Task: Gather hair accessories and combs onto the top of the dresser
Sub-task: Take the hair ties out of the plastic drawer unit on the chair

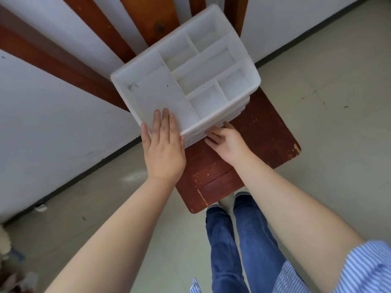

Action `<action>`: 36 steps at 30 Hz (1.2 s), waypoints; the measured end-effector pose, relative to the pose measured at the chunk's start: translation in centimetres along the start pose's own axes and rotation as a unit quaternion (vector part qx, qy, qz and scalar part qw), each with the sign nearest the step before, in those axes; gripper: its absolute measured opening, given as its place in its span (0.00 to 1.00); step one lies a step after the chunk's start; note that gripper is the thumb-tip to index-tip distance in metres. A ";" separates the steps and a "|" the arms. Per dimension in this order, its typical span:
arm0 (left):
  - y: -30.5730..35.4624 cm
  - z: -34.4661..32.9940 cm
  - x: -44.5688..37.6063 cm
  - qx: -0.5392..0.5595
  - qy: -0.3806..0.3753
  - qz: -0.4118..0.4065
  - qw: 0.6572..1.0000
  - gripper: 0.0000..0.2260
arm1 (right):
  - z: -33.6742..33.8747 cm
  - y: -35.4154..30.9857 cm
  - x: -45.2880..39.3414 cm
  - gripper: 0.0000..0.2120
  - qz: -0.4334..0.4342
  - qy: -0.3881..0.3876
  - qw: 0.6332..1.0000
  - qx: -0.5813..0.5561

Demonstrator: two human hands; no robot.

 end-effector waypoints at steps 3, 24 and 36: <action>0.0 -0.1 0.0 0.010 -0.007 0.003 1.000 0.22 | 3.5 -0.1 1.0 0.25 0.011 0.036 0.995 0.092; 5.5 -3.3 6.6 0.061 -0.074 -0.237 0.967 0.16 | -2.3 -4.9 1.3 0.22 0.213 0.011 0.387 0.897; 6.1 -11.2 -0.6 0.031 -0.232 0.018 0.972 0.18 | -1.2 -5.4 1.4 0.16 0.270 -0.119 0.221 0.930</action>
Point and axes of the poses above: each hand's wrist, its own x-axis away from the middle knuckle, its own z-axis out of the back of the hand, y = z × x, the point moved 7 cm from there along -x, towards the middle knuckle, and after that the axes turned 2 degrees about -x, right-handed, at the moved point
